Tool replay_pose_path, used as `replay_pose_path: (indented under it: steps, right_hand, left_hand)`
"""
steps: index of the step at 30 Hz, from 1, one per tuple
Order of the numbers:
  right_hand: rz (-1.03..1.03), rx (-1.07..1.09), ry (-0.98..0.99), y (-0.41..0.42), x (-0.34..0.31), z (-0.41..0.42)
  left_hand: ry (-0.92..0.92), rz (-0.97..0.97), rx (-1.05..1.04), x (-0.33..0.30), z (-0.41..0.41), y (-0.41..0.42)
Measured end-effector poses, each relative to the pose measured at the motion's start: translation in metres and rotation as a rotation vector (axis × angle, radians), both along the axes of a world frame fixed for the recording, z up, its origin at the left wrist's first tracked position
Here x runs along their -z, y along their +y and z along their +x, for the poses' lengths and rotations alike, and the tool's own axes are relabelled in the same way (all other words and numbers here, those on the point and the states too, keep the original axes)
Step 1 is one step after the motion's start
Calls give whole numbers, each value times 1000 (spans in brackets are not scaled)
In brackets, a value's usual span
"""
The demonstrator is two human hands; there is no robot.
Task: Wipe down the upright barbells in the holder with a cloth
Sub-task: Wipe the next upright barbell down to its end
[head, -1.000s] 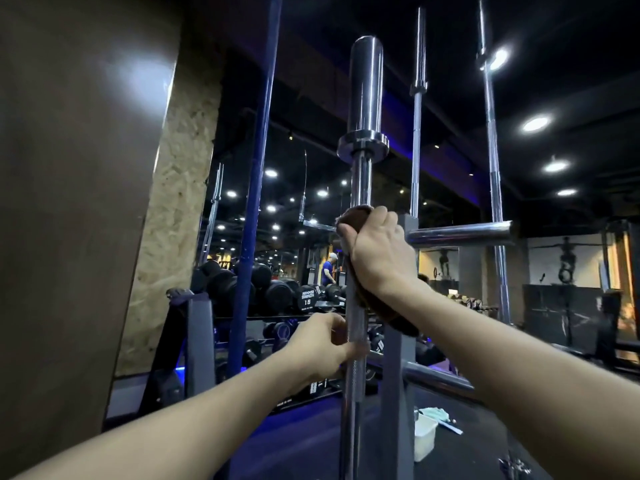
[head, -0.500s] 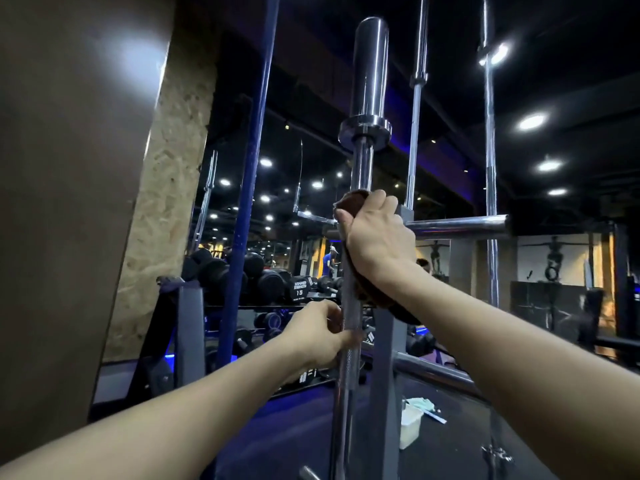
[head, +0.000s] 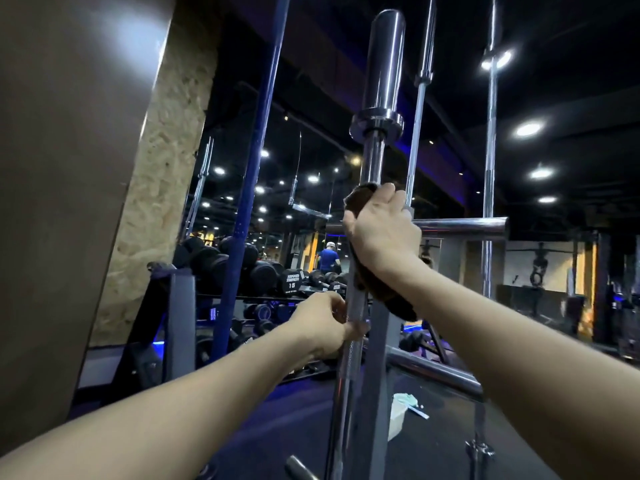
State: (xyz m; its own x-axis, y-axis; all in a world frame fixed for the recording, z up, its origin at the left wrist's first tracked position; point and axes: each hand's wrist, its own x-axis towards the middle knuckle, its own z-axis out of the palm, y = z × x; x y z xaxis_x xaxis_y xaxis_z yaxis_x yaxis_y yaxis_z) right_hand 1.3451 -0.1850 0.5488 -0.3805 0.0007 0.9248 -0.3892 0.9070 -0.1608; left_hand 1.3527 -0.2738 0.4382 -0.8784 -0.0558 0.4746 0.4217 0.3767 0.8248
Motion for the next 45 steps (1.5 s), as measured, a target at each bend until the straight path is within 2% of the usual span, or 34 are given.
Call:
replay_pose_path:
  steps: [3, 7, 11, 13, 15, 18, 23, 26, 32, 36, 40, 43, 45]
  right_hand:
    - [10, 24, -14, 0, -26, 0]
    - [-92, -22, -16, -8, -65, -5]
    - [-123, 57, 85, -14, -45, -11]
    - [-70, 122, 150, -15, -24, -13]
    - [-25, 144, 128, -14, -16, -12]
    - [-10, 154, 110, -15, -35, -9]
    - [-153, 79, 68, -20, -80, -9]
    - [-167, 62, 85, -20, -68, -9]
    - [-87, 65, 101, -12, -3, -10]
    - [-88, 51, 63, -12, -30, -8]
    - [-219, -51, 16, -20, -73, -8]
    - [-242, -40, 51, -22, -54, -9]
    - [-182, -19, 68, -20, -26, -10]
  left_hand:
    - [-16, -26, -25, -2, 2, 1]
    - [-36, -8, -8, -3, 4, 0]
    - [-73, 30, 26, -5, 5, 0]
    - [-77, 14, 21, -6, 8, 1]
    - [-72, -14, 3, -7, 10, 1]
    - [-68, -24, -2, -8, 10, 0]
    - [-58, -59, 7, -7, 8, -1]
    - [-50, -53, 19, -6, 7, -1]
    - [-27, -47, -5, -3, 11, 2]
    - [-64, -29, 17, -7, 15, 1]
    - [-64, -7, 49, -7, 14, -2]
    - [-64, -3, 63, -7, 14, -1]
    - [-67, -19, 53, -7, 16, 0]
